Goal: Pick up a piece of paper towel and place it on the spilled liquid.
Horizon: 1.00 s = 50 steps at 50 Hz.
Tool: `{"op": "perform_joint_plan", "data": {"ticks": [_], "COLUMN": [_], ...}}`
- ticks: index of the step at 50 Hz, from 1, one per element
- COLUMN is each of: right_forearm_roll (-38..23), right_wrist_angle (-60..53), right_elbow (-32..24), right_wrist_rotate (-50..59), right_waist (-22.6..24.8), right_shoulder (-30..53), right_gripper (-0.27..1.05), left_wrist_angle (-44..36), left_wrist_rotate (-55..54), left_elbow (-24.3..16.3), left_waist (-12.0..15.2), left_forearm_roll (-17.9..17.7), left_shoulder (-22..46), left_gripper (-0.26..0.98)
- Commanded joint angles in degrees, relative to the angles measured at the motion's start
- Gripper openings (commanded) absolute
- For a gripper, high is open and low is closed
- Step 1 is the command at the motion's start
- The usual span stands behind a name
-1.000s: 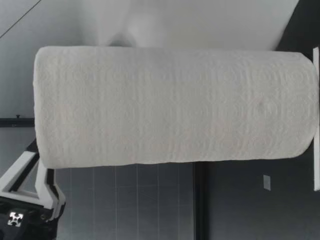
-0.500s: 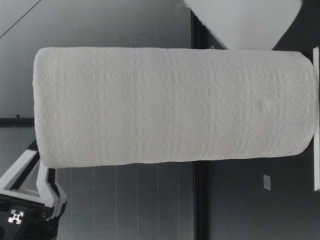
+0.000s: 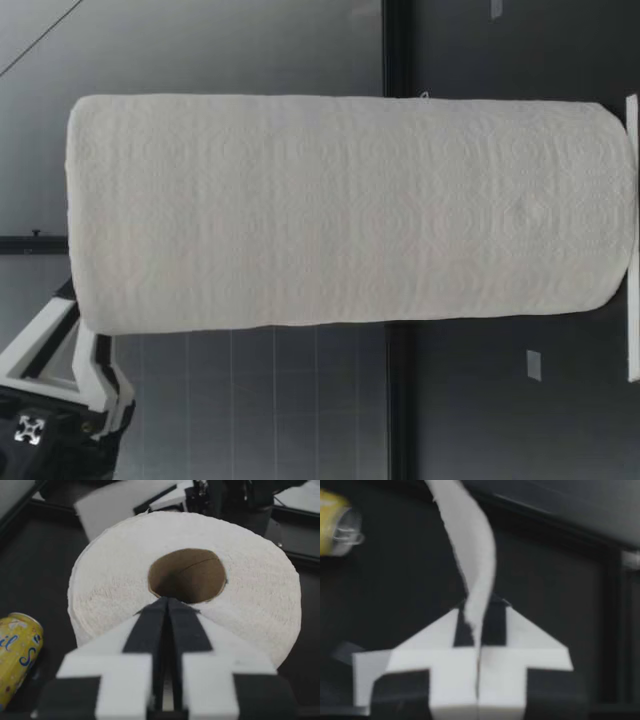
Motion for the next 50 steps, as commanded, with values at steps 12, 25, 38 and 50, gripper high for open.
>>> {"op": "perform_joint_plan", "data": {"ticks": [12,25,38,50], "right_forearm_roll": [-16.17,-20.57,-26.81,-31.20], "right_wrist_angle": [-23.38,-37.35,-38.85,-38.85], "right_elbow": [1.05,1.93,-4.22,-11.51], "right_wrist_rotate": [0.00,0.00,0.35,0.09], "right_waist": [-17.67,-33.05,-39.20,-42.80], "right_shoulder": [-14.94,-14.15,2.90,17.93], "right_gripper": [-0.15,-0.15,-0.15,-0.15], "left_wrist_angle": [0.79,0.18,-1.32,-1.23], "left_wrist_rotate": [0.26,0.35,0.44,0.53], "left_elbow": [0.88,0.97,0.79,0.79], "left_waist": [1.05,1.05,1.05,1.05], "left_forearm_roll": [-0.09,-0.09,-0.09,-0.09], "left_shoulder": [2.99,3.16,2.81,2.72], "left_gripper": [0.11,0.11,0.11,0.11]}}
